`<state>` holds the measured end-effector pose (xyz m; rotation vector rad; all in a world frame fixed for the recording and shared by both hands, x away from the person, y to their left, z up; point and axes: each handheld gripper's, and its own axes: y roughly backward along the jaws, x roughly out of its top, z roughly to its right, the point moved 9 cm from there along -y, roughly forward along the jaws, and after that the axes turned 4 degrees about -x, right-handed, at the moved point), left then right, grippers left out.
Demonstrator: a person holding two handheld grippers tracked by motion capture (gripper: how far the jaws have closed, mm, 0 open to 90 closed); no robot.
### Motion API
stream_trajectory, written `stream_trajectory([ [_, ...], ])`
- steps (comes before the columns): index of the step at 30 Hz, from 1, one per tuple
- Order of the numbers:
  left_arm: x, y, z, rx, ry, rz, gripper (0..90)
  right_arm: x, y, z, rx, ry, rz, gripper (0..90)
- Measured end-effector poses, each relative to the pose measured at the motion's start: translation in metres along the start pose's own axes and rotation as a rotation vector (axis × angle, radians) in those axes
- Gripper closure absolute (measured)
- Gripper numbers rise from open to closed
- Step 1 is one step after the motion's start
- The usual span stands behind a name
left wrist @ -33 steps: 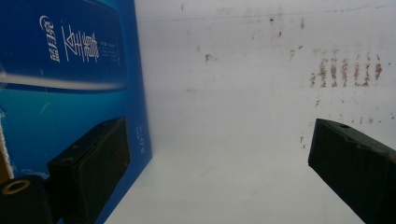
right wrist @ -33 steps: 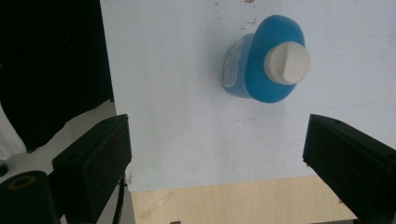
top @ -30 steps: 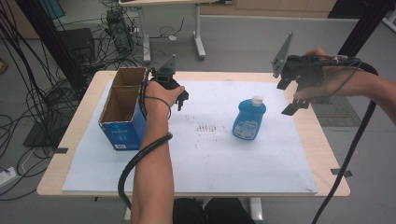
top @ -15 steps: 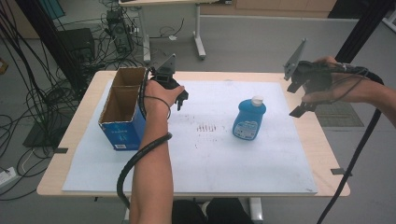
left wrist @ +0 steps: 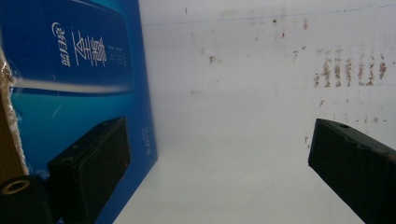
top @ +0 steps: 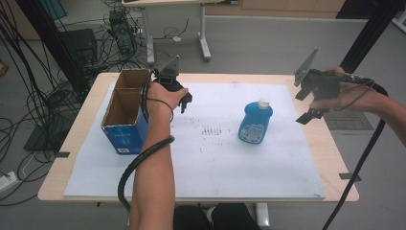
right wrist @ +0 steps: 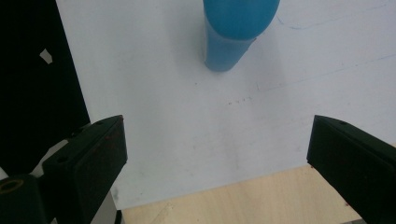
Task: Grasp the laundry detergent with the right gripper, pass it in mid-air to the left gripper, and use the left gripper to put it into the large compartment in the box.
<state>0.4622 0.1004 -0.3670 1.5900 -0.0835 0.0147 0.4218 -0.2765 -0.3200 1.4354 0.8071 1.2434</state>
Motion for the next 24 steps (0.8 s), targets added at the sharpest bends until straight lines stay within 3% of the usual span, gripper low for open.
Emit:
stream_trajectory([
  [24, 0.004, -0.002, 0.005, 0.014, -0.023, -0.002, 6.0, -0.013, -0.039, 0.007, 0.017, -0.081, 0.112, 4.1],
])
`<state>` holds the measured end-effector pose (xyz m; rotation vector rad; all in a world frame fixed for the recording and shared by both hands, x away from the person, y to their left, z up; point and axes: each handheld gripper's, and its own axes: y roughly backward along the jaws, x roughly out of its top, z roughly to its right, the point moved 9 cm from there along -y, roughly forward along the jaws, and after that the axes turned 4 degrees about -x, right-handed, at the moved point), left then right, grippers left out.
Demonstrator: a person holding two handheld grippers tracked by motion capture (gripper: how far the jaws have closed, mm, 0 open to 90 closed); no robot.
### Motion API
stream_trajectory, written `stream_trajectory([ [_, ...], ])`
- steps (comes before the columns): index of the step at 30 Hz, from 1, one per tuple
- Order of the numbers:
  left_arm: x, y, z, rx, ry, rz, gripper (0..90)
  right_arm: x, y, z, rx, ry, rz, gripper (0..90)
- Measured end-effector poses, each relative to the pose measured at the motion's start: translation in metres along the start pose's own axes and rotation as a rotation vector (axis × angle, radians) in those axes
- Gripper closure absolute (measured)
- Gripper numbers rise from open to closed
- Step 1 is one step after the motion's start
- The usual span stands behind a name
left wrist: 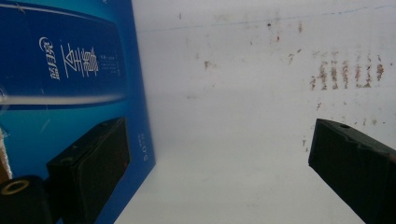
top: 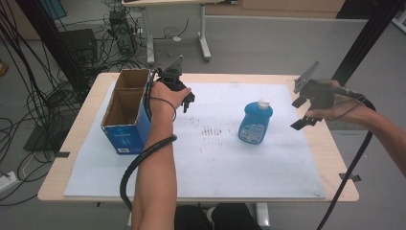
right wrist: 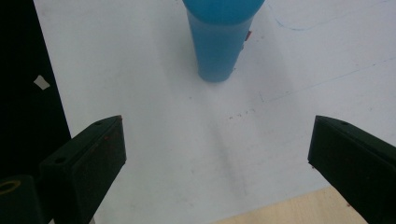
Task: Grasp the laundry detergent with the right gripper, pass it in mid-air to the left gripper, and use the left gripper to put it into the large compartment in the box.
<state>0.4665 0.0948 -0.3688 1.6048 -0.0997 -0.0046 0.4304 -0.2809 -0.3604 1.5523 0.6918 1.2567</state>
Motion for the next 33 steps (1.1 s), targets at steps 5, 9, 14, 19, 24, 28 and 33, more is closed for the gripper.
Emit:
stream_trajectory([
  [5, 0.001, 0.001, -0.001, 0.001, 0.000, 0.002, 6.0, 0.000, -0.007, 0.001, 0.003, -0.014, 0.024, 4.0],
  [9, 0.001, 0.001, -0.001, 0.002, 0.001, 0.003, 6.0, 0.000, -0.014, 0.000, 0.013, -0.020, 0.040, 3.9],
  [14, 0.001, 0.000, 0.000, 0.001, 0.000, 0.000, 6.0, 0.001, -0.025, -0.002, 0.022, -0.028, 0.059, 3.9],
  [19, 0.001, 0.001, 0.001, 0.001, -0.002, 0.001, 5.9, 0.001, -0.038, -0.006, 0.029, -0.040, 0.076, 3.9],
  [24, 0.000, 0.000, 0.000, 0.006, -0.006, -0.003, 5.9, 0.002, -0.048, -0.008, 0.033, -0.051, 0.097, 3.8],
  [28, 0.000, 0.001, -0.001, 0.009, -0.003, -0.002, 5.9, 0.002, -0.052, -0.007, 0.025, -0.053, 0.120, 3.8],
  [33, 0.001, 0.001, -0.001, 0.011, -0.003, -0.002, 5.9, 0.004, -0.055, -0.005, 0.014, -0.057, 0.163, 3.7],
])
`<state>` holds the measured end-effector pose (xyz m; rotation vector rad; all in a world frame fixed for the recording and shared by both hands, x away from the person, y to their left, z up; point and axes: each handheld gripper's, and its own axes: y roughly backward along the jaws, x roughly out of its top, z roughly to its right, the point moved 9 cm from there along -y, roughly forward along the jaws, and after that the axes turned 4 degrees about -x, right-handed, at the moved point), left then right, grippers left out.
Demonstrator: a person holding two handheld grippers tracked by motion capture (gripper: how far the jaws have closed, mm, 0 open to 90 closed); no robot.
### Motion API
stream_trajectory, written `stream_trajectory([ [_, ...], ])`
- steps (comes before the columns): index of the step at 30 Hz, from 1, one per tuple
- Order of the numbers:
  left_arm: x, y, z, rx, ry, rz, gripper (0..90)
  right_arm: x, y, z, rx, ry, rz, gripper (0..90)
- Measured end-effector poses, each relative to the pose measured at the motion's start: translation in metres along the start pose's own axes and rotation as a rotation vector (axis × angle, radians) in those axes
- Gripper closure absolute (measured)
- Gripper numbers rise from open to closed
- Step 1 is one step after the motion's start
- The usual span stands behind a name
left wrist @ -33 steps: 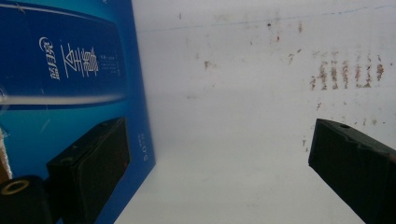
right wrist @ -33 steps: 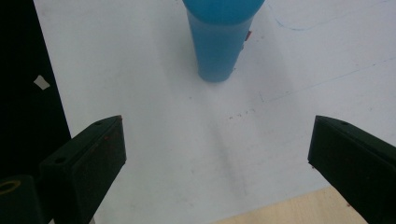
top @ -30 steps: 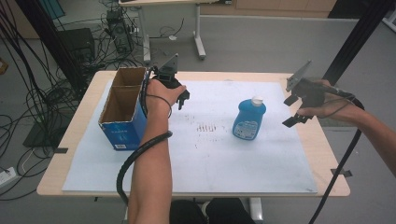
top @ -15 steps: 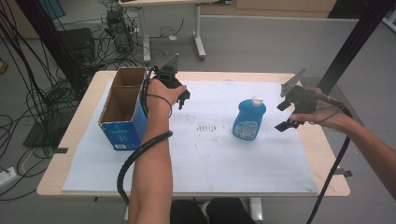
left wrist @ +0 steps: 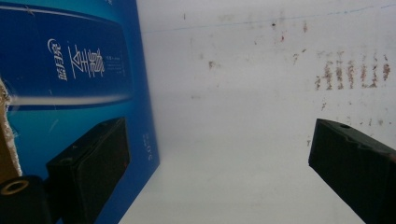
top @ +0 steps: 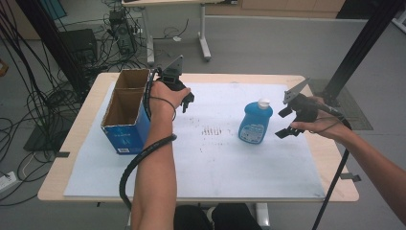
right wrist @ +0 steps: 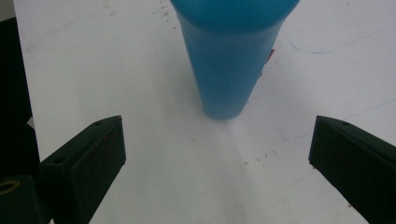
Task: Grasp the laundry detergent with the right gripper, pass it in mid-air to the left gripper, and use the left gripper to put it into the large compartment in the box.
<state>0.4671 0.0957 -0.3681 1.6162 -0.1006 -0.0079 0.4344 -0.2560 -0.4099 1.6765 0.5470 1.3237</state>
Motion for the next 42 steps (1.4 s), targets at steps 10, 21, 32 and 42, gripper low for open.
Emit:
stream_trajectory([
  [10, 0.000, -0.002, 0.002, 0.003, -0.004, -0.004, 5.9, 0.002, -0.013, 0.001, -0.024, -0.010, 0.071, 3.5],
  [21, 0.001, -0.003, 0.003, 0.007, -0.006, -0.008, 5.9, 0.003, -0.028, -0.001, -0.042, -0.013, 0.114, 3.4],
  [32, 0.001, -0.005, 0.005, 0.008, -0.010, -0.015, 5.9, 0.009, -0.039, 0.000, -0.082, -0.008, 0.175, 3.1],
  [42, 0.001, -0.008, 0.006, 0.011, -0.010, -0.018, 5.9, 0.011, -0.048, 0.002, -0.088, -0.027, 0.236, 3.0],
])
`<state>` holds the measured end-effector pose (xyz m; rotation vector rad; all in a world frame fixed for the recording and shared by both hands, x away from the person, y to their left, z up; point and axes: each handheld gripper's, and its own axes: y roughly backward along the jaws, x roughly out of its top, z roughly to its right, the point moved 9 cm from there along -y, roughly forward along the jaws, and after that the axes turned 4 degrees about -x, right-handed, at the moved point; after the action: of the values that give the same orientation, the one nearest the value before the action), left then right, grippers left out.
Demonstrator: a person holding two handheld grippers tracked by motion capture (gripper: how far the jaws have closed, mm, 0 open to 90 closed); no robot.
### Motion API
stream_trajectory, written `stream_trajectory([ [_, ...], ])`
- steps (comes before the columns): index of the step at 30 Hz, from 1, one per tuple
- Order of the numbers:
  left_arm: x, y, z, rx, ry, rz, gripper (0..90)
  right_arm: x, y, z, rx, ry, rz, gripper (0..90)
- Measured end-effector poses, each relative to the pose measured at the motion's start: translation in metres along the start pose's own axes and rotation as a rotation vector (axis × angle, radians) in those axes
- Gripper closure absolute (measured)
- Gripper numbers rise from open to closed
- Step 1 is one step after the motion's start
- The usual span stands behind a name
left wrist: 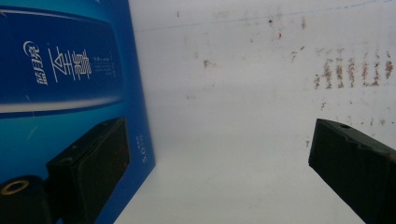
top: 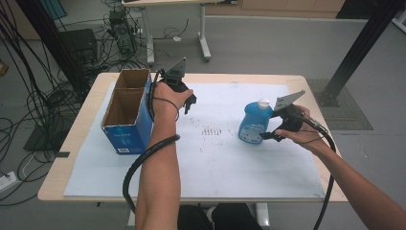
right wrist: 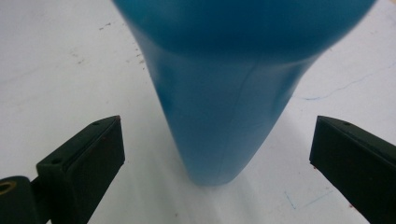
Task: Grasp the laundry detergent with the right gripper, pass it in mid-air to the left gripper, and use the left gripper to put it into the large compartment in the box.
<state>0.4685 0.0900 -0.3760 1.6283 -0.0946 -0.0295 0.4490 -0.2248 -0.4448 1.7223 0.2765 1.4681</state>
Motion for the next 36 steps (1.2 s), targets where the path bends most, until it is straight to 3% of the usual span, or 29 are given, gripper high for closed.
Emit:
stream_trajectory([
  [11, 0.001, -0.001, 0.002, -0.002, -0.001, 0.000, 5.9, 0.001, -0.006, -0.002, -0.005, -0.012, 0.063, 2.6],
  [36, 0.000, -0.002, 0.003, -0.010, -0.004, 0.001, 5.9, 0.008, -0.014, -0.009, 0.000, -0.021, 0.130, 2.4],
])
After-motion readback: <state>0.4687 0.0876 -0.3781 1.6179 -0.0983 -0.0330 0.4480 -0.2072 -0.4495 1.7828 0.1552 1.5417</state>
